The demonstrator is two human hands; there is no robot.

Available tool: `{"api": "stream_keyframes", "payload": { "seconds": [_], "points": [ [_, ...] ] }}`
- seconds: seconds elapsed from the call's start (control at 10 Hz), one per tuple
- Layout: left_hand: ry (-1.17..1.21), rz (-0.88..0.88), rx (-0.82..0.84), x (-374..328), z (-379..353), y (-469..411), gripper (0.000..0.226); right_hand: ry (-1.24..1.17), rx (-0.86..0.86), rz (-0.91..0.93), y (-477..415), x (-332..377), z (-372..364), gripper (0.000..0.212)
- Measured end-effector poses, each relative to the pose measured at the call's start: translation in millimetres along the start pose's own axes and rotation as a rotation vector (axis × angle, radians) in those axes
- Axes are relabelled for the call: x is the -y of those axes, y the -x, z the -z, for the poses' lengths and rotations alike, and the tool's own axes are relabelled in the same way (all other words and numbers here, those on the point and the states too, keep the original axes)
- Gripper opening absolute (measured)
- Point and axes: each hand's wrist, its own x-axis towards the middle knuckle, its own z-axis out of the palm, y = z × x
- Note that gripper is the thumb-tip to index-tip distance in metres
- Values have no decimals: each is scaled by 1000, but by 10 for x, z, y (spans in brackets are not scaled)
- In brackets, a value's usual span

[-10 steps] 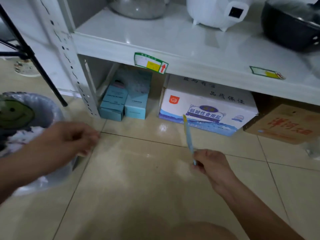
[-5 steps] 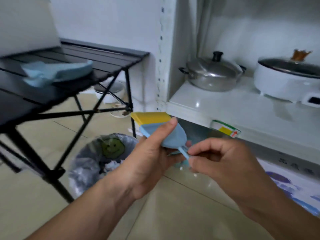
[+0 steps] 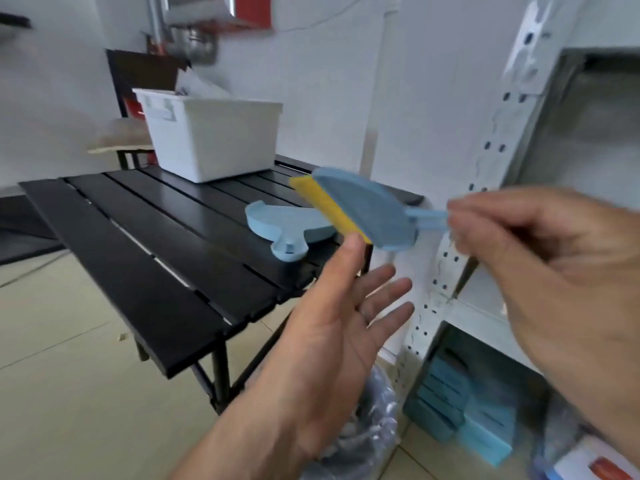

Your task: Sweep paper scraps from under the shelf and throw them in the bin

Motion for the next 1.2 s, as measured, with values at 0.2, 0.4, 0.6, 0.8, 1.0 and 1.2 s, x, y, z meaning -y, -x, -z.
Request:
{"api": "stream_keyframes", "payload": {
  "seconds": [0.2,0.4,0.6,0.8,1.0,1.2],
  "points": [
    [295,25,-336,-122,48,101,52,260,71,192,-647,209,-528,15],
    [356,48,-335,-313,-34,194,81,484,423,141,-842,-90,-1130,16],
    [426,-18,-384,-415,56,98,29,410,658,114,-753,-76,-1222,12],
    [392,-69,-303,-339,135,0,71,386,829,104,-712,-80,-1189,13],
    [417,-60,-306,-353,125,-20,79,392,893,96,-761,-150,-1147,24],
    [393,-42,-371,-290,150,29,80,221,558,-63,-682,-170,-674,24]
  ]
}}
